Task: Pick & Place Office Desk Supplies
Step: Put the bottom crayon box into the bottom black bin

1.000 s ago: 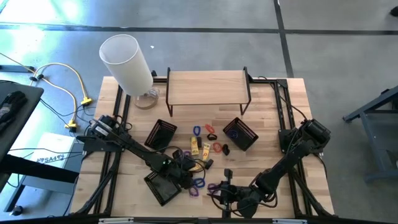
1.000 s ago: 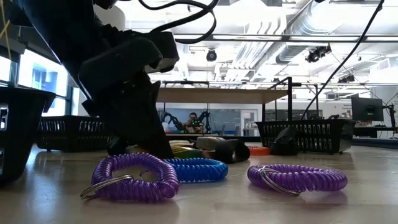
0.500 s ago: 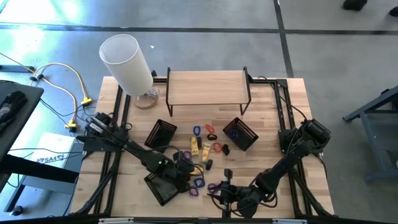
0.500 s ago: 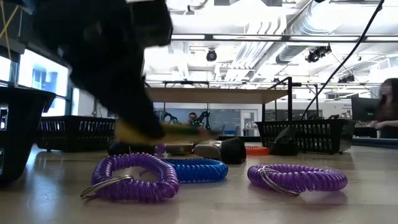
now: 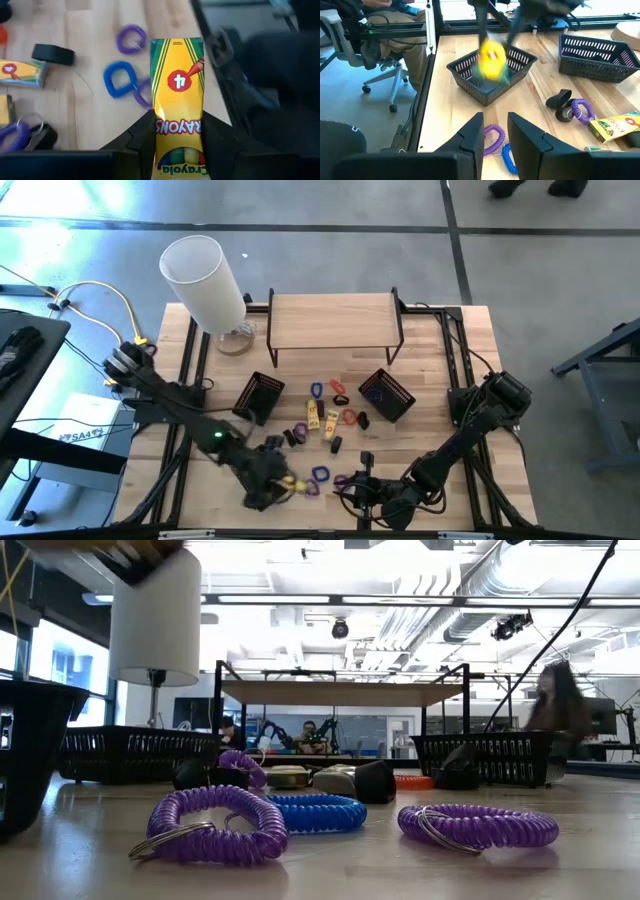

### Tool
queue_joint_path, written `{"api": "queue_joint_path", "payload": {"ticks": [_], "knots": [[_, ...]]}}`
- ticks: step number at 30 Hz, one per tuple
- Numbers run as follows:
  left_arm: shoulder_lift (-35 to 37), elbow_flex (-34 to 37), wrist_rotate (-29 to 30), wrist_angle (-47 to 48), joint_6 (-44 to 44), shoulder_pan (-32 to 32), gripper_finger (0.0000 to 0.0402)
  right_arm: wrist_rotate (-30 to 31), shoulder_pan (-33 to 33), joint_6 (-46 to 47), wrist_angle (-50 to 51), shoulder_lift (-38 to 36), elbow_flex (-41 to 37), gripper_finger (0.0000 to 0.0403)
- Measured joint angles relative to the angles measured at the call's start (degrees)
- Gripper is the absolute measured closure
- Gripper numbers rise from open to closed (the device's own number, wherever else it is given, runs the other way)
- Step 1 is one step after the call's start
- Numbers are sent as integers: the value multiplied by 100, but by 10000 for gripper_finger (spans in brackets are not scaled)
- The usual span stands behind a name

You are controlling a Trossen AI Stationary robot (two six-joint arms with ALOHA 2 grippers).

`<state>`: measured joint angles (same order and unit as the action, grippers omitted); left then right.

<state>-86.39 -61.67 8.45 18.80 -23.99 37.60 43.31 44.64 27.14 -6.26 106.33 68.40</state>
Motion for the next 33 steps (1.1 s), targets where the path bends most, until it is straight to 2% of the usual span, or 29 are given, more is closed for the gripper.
{"api": "queue_joint_path", "payload": {"ticks": [6, 12, 19, 25, 33], "knots": [[470, -2, 153, 755, 307, 625, 278, 1, 0, 0, 4, -1, 0, 329], [128, -2, 770, 1396, 315, 1043, 278, 6, -23, 2, 0, 1, 0, 329], [-257, -2, 830, 1622, 16, 971, 278, 4, -101, 143, -2, -1, 0, 329], [-346, -2, 792, 2352, -220, 851, 278, 2, -170, 174, -41, -1, 0, 329], [-343, -2, 777, 2392, -379, 856, 278, 0, -247, 177, -63, -1, 0, 329]]}}
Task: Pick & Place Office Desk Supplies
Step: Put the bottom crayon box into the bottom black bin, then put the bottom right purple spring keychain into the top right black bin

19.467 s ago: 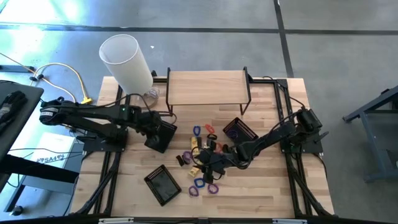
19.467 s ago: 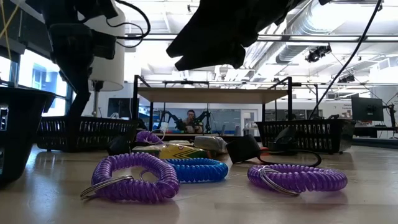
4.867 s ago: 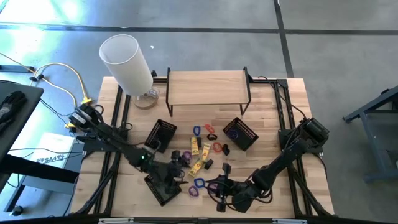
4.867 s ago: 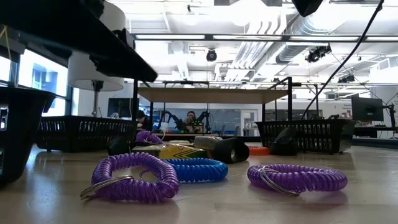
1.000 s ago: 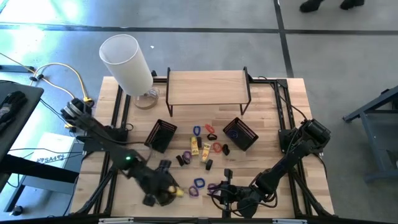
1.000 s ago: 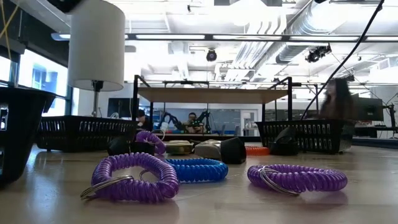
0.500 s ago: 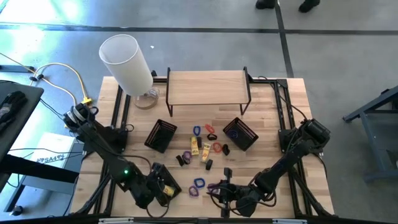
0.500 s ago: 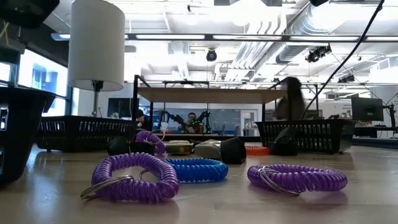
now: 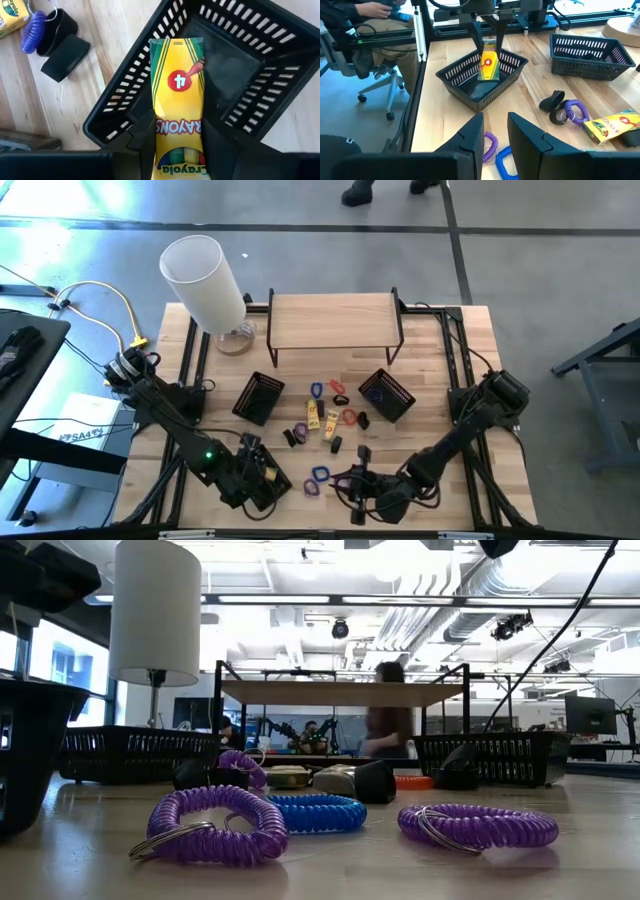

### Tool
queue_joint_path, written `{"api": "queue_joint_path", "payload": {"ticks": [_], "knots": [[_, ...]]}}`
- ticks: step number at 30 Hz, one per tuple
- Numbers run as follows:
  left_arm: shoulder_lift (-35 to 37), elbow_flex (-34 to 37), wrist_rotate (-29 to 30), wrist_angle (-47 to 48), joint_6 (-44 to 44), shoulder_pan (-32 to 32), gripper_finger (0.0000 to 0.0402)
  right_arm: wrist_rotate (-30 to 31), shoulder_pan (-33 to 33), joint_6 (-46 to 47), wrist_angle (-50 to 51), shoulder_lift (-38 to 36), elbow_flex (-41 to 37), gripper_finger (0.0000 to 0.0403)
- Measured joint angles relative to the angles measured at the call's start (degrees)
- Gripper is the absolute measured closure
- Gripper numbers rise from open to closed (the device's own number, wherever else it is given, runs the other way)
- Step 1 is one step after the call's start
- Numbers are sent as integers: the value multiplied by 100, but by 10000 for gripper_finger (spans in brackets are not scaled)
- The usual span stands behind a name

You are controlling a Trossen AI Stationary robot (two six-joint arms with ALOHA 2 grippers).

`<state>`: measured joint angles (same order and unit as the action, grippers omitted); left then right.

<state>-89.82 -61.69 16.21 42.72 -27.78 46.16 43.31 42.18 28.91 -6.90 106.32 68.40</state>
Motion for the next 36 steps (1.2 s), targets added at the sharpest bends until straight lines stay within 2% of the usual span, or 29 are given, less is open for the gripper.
{"api": "queue_joint_path", "payload": {"ticks": [5, 7, 15, 22, 26, 31, 33, 36], "knots": [[-24, 20, 60, -3, -211, 21, 272, 0, -66, -1, -4, 0, 0, 329], [-86, 22, 215, 8, -230, 23, 264, -5, -64, 0, -7, 0, 0, 329], [-282, 33, 240, -3, -268, 19, 230, -24, -61, -2, -23, 0, 0, 329], [-264, -8, 172, -4, -329, 19, 225, -116, -61, -10, -20, 0, 0, 329], [-253, -367, 130, -7, -639, -27, 225, -870, -60, -21, 0, -22, 0, 329], [-248, -871, 140, 97, -235, -40, 224, -2484, -57, 112, 195, -52, 0, 329], [-226, -968, 184, 72, -62, -40, 224, -2800, -56, 189, 443, -51, 0, 329], [-223, -997, 207, -80, 107, -40, 224, -2853, -69, 514, 1010, -8, -7, 329]]}}
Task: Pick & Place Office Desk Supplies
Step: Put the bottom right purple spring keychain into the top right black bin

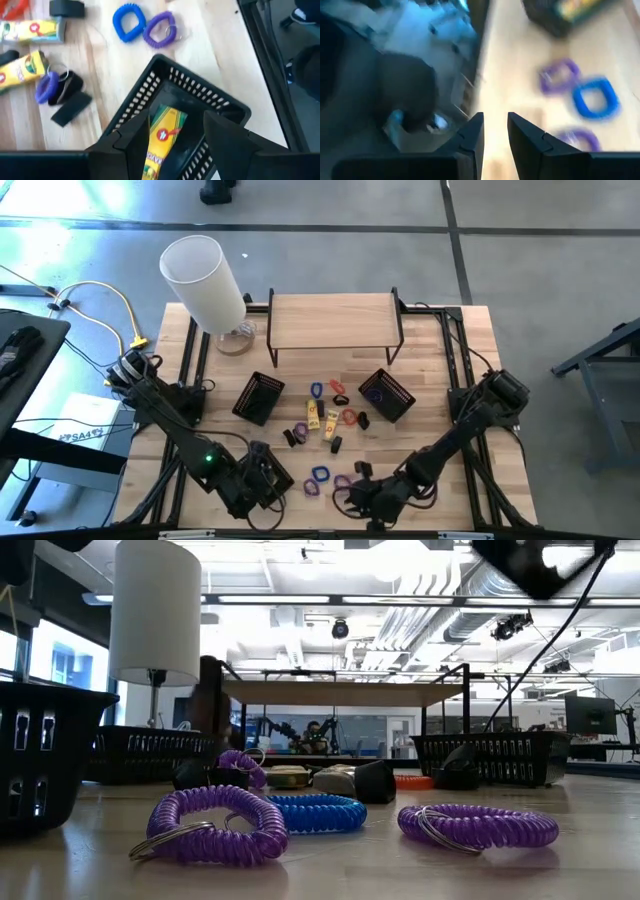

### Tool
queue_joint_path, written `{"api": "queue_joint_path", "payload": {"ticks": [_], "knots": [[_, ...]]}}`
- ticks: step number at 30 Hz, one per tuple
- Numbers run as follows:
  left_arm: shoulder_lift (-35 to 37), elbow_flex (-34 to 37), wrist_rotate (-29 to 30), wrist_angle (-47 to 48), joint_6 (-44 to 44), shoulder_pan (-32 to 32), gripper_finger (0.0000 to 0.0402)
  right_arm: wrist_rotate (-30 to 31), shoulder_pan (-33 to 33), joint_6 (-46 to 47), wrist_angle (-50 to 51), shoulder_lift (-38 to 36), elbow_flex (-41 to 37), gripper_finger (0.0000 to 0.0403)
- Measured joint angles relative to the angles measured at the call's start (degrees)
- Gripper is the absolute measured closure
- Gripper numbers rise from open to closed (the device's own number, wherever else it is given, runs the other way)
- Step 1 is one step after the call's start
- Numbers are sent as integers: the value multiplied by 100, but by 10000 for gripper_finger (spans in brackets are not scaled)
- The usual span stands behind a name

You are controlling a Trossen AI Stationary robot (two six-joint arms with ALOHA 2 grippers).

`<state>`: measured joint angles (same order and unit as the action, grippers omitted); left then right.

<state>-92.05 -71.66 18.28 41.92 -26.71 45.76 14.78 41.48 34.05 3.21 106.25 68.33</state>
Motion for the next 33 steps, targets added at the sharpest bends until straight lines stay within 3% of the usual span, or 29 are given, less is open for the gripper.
{"api": "queue_joint_path", "payload": {"ticks": [4, 12, 18, 22, 28, 33], "knots": [[0, 0, 2, -79, 12, 0, 224, -14, -92, 522, 299, 3, 2, 329], [0, 2, -2, -364, 14, -31, 224, -281, -267, 342, 31, 3, 4, 329], [0, 2, -2, -361, 16, -35, 224, -281, -364, 931, 0, 3, 4, 329], [0, 4, -2, -382, 16, -35, 224, -291, -405, 1313, 557, 3, 7, 324], [0, 13, -4, -383, 19, -35, 224, 217, -379, 1693, 834, 3, 7, 262], [-2, 15, -4, -379, 19, -37, 224, 258, -275, 647, 825, 3, 5, 199]]}}
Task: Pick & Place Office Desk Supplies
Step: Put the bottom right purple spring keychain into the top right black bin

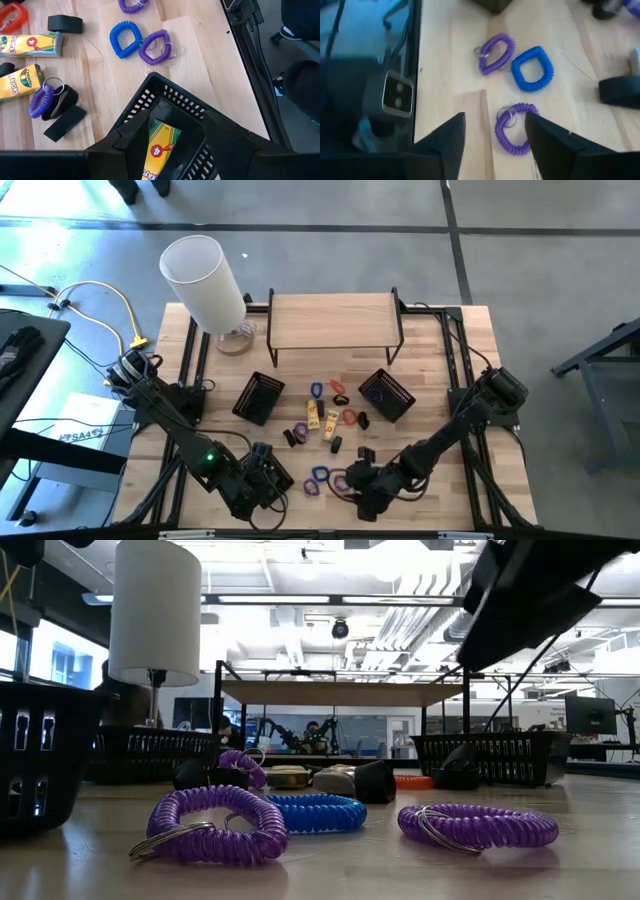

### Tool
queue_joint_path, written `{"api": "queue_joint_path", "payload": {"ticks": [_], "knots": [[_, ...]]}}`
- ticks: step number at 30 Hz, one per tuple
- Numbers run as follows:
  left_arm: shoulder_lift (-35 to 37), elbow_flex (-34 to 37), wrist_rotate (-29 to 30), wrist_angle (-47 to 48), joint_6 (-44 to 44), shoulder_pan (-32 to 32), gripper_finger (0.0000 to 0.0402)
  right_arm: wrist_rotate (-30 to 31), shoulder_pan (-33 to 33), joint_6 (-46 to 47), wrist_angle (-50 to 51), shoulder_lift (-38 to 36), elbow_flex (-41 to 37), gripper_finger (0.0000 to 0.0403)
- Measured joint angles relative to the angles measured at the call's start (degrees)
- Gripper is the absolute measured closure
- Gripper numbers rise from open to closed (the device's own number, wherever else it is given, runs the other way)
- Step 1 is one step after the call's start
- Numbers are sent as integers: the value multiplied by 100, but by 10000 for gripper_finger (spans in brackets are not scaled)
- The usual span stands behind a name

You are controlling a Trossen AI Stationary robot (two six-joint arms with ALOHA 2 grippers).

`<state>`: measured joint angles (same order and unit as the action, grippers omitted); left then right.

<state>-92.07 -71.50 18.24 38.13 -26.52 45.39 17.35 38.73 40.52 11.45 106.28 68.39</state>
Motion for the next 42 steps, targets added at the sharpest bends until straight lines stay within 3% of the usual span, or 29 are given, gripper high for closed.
{"api": "queue_joint_path", "payload": {"ticks": [4, 11, 14, 25, 35, 42], "knots": [[0, 0, 0, -4, 0, 0, 224, 74, 185, -430, -65, 160, 1, 183], [-1, 4, 87, -7, 0, 0, 224, 278, 267, -1544, -266, 492, -1, 190], [-2, 4, 105, -76, 0, 0, 224, 569, 212, -1533, -288, 494, 1, 196], [-2, 4, 114, -160, 0, 0, 224, 69, 99, -1528, -425, 783, 1, 204], [-2, 4, 158, -251, 2, 0, 224, 355, 18, -1521, -490, 1167, 19, 206], [-2, 4, 307, -586, 78, 0, 224, 174, -41, -1377, -454, 1373, 32, 237]]}}
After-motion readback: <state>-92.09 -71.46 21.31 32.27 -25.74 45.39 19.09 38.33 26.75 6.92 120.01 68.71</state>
